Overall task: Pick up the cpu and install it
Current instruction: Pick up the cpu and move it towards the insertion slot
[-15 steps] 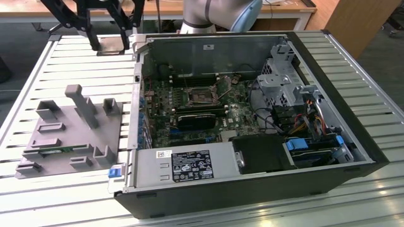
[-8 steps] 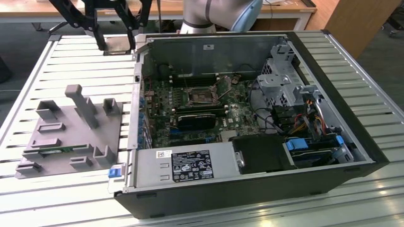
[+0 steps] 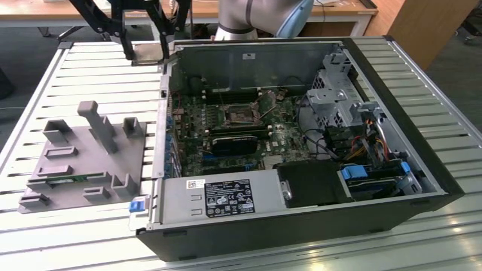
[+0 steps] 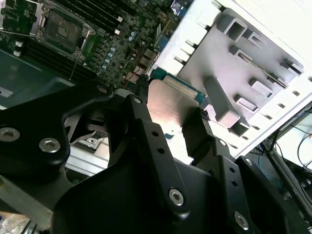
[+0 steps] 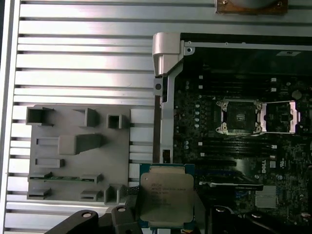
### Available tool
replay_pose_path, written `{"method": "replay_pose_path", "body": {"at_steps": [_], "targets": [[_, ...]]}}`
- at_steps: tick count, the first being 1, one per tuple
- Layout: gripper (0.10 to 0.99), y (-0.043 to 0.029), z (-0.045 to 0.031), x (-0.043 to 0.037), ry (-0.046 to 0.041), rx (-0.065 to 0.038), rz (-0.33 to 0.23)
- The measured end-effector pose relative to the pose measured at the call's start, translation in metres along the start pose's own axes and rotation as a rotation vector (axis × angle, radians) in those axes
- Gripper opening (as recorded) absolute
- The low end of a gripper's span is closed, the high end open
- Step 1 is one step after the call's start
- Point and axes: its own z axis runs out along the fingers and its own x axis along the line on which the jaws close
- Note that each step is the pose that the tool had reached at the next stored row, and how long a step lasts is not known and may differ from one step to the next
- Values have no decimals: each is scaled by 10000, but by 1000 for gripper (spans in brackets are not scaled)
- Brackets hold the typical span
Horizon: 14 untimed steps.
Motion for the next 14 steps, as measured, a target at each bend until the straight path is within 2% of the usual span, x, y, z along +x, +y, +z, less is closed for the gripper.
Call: {"method": "replay_pose_path", "body": {"at_steps": [14], "targets": [[533,-1,-3,-168,0,0,1]]}}
